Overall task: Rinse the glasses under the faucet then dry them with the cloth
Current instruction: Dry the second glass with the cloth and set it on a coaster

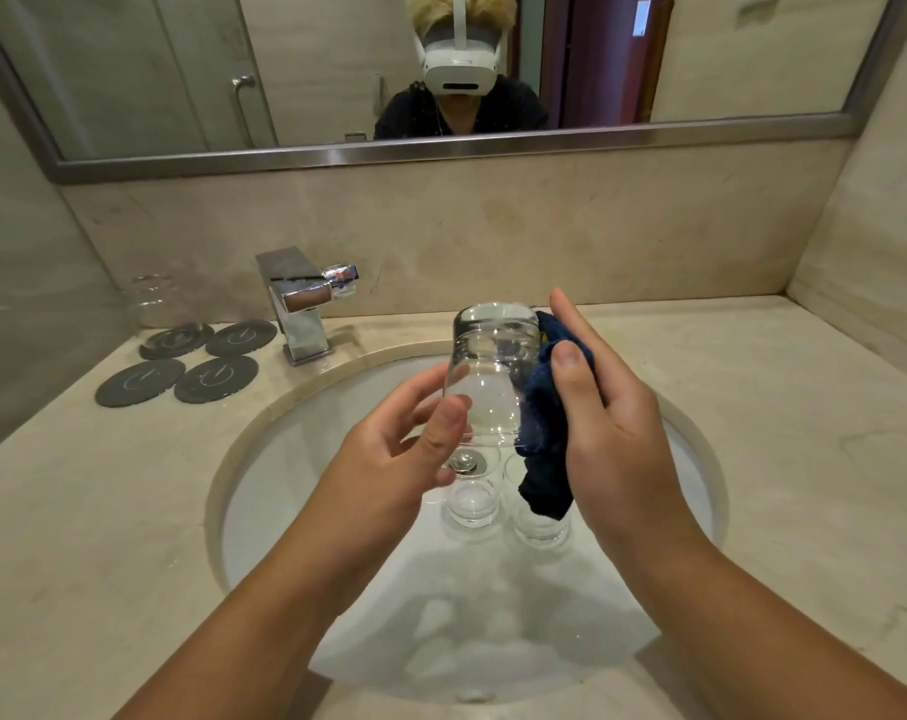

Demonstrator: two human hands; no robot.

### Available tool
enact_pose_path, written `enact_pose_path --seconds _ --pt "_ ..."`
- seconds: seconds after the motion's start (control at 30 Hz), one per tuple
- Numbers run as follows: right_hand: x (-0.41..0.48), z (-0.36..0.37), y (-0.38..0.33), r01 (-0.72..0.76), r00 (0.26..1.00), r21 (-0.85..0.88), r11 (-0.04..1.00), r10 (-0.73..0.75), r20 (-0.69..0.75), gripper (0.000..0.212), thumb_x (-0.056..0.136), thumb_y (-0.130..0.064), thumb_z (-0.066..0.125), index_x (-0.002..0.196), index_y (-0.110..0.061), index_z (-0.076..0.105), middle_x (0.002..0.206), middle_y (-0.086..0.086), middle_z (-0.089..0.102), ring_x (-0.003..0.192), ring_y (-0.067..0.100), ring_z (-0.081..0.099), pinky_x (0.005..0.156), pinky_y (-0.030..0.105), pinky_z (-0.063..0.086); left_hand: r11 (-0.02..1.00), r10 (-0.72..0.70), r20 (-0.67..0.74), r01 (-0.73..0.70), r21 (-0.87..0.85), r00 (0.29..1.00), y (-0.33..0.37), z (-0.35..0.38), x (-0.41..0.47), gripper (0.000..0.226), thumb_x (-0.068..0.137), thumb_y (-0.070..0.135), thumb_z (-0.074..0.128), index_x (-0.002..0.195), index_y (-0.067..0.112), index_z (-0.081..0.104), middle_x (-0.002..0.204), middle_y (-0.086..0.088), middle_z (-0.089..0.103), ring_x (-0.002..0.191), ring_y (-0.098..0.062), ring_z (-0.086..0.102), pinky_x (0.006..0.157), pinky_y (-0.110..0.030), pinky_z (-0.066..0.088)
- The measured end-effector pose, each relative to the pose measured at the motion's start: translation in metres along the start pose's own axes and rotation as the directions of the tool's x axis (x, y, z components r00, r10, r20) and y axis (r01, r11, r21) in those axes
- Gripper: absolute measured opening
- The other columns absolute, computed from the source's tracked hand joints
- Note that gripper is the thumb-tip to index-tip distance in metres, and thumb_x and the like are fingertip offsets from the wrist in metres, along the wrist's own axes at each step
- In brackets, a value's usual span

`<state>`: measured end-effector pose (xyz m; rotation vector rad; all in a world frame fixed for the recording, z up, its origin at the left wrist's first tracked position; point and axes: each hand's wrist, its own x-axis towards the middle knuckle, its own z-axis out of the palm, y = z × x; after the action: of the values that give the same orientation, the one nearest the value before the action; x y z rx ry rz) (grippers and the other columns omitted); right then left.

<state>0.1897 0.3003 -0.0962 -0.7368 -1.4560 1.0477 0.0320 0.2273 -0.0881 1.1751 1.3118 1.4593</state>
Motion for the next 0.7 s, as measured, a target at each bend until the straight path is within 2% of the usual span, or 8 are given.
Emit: enact_pose_path --seconds 0.07,0.13,0.23,0.33,0.43,0.5,0.57,0.7 --pt "-0.0008 -0.0002 -0.0002 0.013 1.000 -0.021 1.000 -0.013 0.012 0.046 0.099 -0.058 0.049 0.145 -0.062 0.049 0.132 -0.010 0.068 0.130 0.027 0.064 0.113 0.060 0.048 1.000 0.026 -0.035 -0.026 0.003 0.999 -0.0010 -0.0007 0.0000 0.051 0.073 0.071 0.077 0.121 0.060 0.068 0.119 0.012 0.078 0.105 -0.011 0.077 0.083 -0.026 0.056" --pt "-0.0008 -0.0014 0.0017 0.037 0.999 -0.027 0.999 -0.037 0.022 0.045 0.101 -0.053 0.049 0.146 -0.063 0.047 0.117 -0.017 0.069 0.109 0.017 0.068 0.102 0.054 0.055 0.999 0.023 -0.023 -0.024 -0.029 0.999 0.0018 -0.0006 -0.0016 0.040 0.077 0.062 0.078 0.116 0.063 0.070 0.119 0.007 0.078 0.106 -0.016 0.078 0.082 -0.027 0.058" --pt "-0.0012 -0.0007 0.0032 0.094 0.994 -0.072 0.993 -0.090 0.064 0.046 0.101 -0.052 0.049 0.147 -0.060 0.049 0.096 -0.028 0.059 0.086 -0.005 0.055 0.081 0.031 0.045 0.998 0.010 -0.025 -0.011 -0.066 1.000 0.0008 -0.0011 -0.0030 0.052 0.071 0.061 0.081 0.121 0.054 0.070 0.120 0.000 0.079 0.108 -0.021 0.078 0.085 -0.031 0.059" --pt "-0.0022 0.0012 0.0041 0.119 0.988 -0.087 0.989 -0.110 0.106 0.052 0.101 -0.053 0.049 0.152 -0.053 0.047 0.097 -0.031 0.056 0.086 -0.011 0.050 0.082 0.023 0.039 0.999 0.005 -0.065 -0.008 -0.049 0.998 -0.0001 -0.0001 -0.0030 0.069 0.064 0.063 0.083 0.128 0.046 0.063 0.118 0.000 0.080 0.105 -0.020 0.079 0.088 -0.037 0.057" --pt "-0.0010 0.0010 0.0046 0.087 0.991 -0.054 0.995 -0.081 0.107 0.052 0.098 -0.057 0.049 0.150 -0.056 0.048 0.099 -0.030 0.059 0.085 -0.010 0.054 0.082 0.024 0.044 0.998 -0.011 -0.053 0.008 -0.059 0.999 0.0007 -0.0004 -0.0037 0.065 0.072 0.054 0.086 0.131 0.040 0.062 0.118 -0.003 0.080 0.106 -0.022 0.079 0.087 -0.035 0.057" --pt "0.0006 -0.0004 0.0026 0.054 0.995 -0.034 0.998 -0.051 0.082 0.050 0.101 -0.054 0.049 0.151 -0.052 0.051 0.119 -0.025 0.067 0.108 -0.003 0.063 0.100 0.038 0.053 0.993 -0.043 -0.018 0.041 -0.111 0.999 0.0011 -0.0010 -0.0039 0.058 0.080 0.046 0.081 0.134 0.036 0.062 0.118 -0.005 0.080 0.105 -0.023 0.078 0.084 -0.032 0.058" --pt "0.0011 -0.0013 -0.0017 0.023 0.997 -0.012 1.000 -0.023 0.070 0.048 0.105 -0.046 0.047 0.152 -0.041 0.053 0.140 -0.020 0.067 0.131 0.001 0.060 0.117 0.039 0.045 0.988 -0.064 0.024 0.067 -0.142 0.998 0.0012 -0.0021 -0.0036 0.064 0.082 0.050 0.081 0.141 0.032 0.061 0.122 -0.007 0.079 0.105 -0.024 0.077 0.084 -0.029 0.059" --pt "0.0033 -0.0028 -0.0031 -0.027 0.997 0.012 1.000 0.027 0.066 0.041 0.113 -0.033 0.050 0.153 -0.035 0.054 0.120 -0.025 0.075 0.109 -0.004 0.068 0.095 0.019 0.054 0.999 -0.032 0.000 0.032 -0.041 0.999 0.0016 -0.0016 -0.0015 0.066 0.079 0.070 0.076 0.138 0.043 0.064 0.124 0.004 0.078 0.110 -0.015 0.076 0.084 -0.028 0.057"
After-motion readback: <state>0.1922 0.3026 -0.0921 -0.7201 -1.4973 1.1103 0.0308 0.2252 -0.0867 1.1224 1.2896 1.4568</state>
